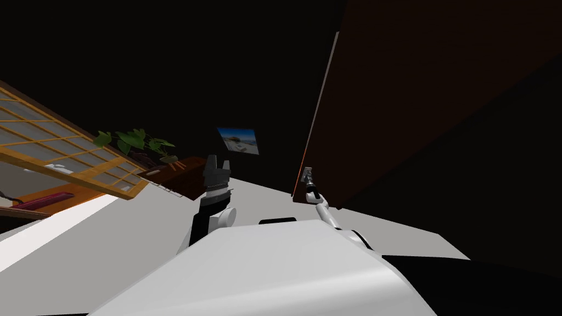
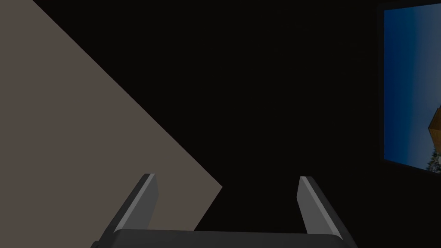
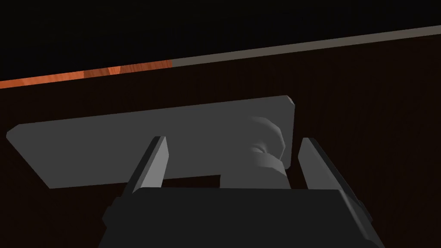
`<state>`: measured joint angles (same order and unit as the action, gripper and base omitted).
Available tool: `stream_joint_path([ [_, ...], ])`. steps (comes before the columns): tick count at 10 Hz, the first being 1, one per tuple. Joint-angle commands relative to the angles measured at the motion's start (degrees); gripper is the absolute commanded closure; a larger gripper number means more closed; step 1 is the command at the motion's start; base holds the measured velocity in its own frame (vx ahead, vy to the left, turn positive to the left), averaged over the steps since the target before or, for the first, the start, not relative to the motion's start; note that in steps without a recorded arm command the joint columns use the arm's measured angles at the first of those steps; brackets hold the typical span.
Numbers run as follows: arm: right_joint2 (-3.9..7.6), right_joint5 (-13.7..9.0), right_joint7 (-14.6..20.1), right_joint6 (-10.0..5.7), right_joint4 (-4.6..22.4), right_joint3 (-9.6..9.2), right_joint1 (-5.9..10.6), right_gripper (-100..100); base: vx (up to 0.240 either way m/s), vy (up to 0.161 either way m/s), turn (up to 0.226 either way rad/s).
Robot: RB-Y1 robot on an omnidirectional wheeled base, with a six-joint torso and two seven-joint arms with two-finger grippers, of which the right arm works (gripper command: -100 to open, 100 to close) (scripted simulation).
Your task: Pull the door open
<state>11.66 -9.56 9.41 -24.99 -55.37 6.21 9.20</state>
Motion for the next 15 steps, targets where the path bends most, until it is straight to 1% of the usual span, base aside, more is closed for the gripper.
stream_joint_path([
  [1, -0.44, -2.1, 2.8, 0.09, -0.5, 0.02, -0.01, -100, -0.092, -0.052, 0.063],
  [3, -1.08, -5.1, 6.1, 0.25, -1.1, 0.02, 0.02, -100, -0.1, -0.031, 0.083],
  [4, -1.08, -5.1, 6.6, 0.25, -1.1, 0.02, 0.02, -100, -0.061, -0.029, 0.019],
  [6, -1.78, -8.4, 10.3, 0.43, -1.8, 0.01, 0.04, -100, -0.059, -0.033, 0.07],
  [7, -1.78, -8.4, 10.8, 0.43, -1.8, 0.01, 0.04, -100, -0.055, -0.035, 0.032],
  [9, -2.53, -11.9, 14.5, 0.61, -2.5, 0.01, 0.07, -100, -0.072, -0.037, 0.075],
  [10, -2.53, -11.9, 15.2, 0.61, -2.5, 0.01, 0.07, -100, -0.061, -0.032, 0.028],
  [11, -2.91, -13.7, 17.4, 0.71, -2.8, 0.01, 0.09, -100, -0.056, -0.023, 0.041],
  [12, -3.29, -15.5, 18.8, 0.8, -3.2, 0.01, 0.1, -100, -0.08, -0.048, 0.089],
  [13, -3.29, -15.5, 19.7, 0.8, -3.2, 0.01, 0.1, -100, -0.064, -0.034, 0.042],
  [15, -4.05, -19.0, 23.3, 0.99, -3.9, 0.0, 0.13, -100, -0.076, -0.032, 0.08],
])
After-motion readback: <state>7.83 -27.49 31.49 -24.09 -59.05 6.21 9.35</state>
